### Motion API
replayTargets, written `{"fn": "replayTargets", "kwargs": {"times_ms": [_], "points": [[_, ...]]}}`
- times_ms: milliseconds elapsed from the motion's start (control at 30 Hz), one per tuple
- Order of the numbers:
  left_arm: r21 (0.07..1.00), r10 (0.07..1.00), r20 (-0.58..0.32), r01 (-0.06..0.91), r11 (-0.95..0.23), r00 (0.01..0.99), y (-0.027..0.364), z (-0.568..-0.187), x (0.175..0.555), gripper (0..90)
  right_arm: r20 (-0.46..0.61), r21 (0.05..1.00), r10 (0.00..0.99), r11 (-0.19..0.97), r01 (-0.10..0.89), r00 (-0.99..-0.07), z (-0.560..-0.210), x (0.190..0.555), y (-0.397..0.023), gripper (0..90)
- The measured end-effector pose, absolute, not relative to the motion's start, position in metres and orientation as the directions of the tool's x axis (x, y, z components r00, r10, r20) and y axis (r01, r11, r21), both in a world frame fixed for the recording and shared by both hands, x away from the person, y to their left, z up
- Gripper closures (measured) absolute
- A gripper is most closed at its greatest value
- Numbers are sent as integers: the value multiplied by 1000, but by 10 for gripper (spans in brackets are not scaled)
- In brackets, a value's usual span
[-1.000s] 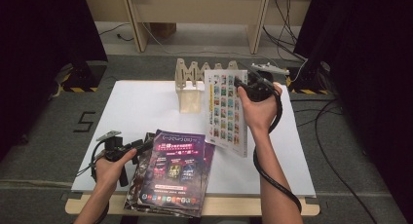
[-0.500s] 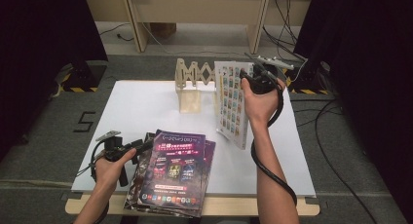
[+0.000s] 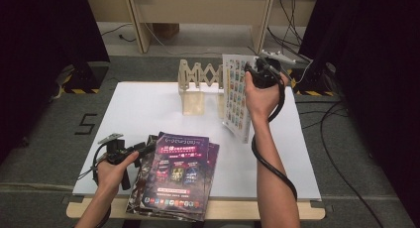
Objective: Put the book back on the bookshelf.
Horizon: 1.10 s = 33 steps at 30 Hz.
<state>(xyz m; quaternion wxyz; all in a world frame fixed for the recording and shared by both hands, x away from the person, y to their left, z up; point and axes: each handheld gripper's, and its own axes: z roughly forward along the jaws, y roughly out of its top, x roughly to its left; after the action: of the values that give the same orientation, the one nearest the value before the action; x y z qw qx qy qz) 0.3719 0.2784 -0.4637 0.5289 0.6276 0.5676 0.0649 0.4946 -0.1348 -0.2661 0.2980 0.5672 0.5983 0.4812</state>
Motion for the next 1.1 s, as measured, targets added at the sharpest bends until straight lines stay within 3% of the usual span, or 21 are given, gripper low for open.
{"fn": "replayTargets", "kwargs": {"times_ms": [1100], "points": [[739, 784, -522, 637, 218, 337, 282, -466, 373, 397, 174, 928, 967, -99, 360, -184, -268, 525, -120, 741]]}}
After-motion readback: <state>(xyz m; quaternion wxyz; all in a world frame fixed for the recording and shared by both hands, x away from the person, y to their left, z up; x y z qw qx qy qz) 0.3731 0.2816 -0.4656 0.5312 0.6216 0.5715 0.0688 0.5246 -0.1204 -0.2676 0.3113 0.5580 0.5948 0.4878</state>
